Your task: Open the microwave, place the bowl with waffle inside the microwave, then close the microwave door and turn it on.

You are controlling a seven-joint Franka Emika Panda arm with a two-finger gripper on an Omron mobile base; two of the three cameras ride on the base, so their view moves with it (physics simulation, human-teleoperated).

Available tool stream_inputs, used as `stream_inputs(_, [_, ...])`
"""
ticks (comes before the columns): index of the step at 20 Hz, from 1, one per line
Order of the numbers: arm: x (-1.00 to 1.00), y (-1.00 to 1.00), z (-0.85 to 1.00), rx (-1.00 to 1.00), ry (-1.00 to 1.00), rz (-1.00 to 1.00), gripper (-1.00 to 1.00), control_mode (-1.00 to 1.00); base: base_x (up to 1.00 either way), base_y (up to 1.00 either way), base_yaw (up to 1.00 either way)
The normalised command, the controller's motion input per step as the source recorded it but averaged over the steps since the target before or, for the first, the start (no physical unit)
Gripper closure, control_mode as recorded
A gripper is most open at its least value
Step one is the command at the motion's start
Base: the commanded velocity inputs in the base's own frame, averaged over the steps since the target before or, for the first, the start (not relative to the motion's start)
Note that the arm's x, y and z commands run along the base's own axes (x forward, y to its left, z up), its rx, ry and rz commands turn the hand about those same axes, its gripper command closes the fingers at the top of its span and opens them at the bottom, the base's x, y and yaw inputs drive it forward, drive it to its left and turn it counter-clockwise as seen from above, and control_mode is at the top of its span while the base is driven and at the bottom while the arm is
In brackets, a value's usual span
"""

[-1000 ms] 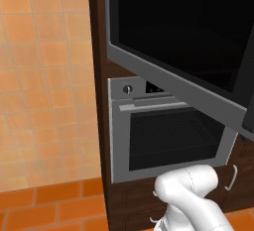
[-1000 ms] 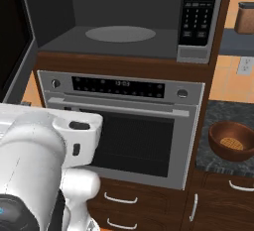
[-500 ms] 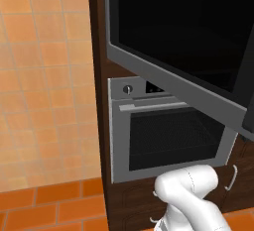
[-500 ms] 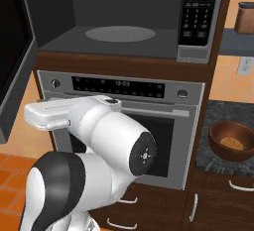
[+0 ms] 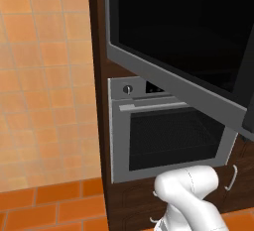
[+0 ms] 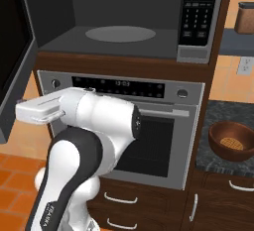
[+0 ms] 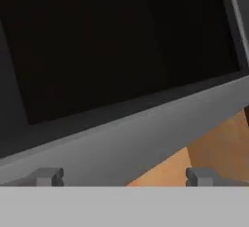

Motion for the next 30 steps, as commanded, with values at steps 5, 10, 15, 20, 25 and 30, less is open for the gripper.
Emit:
stream_inputs(5, [-0.31,0.86,0.08,0.00,-0.02,0.32,-1.00,-1.00,0.00,0.00,0.00])
stream_inputs(10, [-0.76,0.83,0.27,-0.01,-0.11,0.31,-1.00,-1.00,0.00,0.00,0.00])
stream_inputs(15, [-0.38,0.59,0.17,0.00,-0.04,0.24,-1.00,-1.00,0.00,0.00,0.00])
stream_inputs(20, [0.00,0.11,0.07,0.00,0.06,0.02,-1.00,-1.00,0.00,0.00,0.00])
stream_inputs(25, [-0.10,-0.79,-0.01,0.00,0.34,-0.35,-1.00,-1.00,0.00,0.00,0.00])
stream_inputs(30, [0.12,-1.00,-0.35,-0.02,0.31,-0.60,-1.00,-1.00,0.00,0.00,0.00])
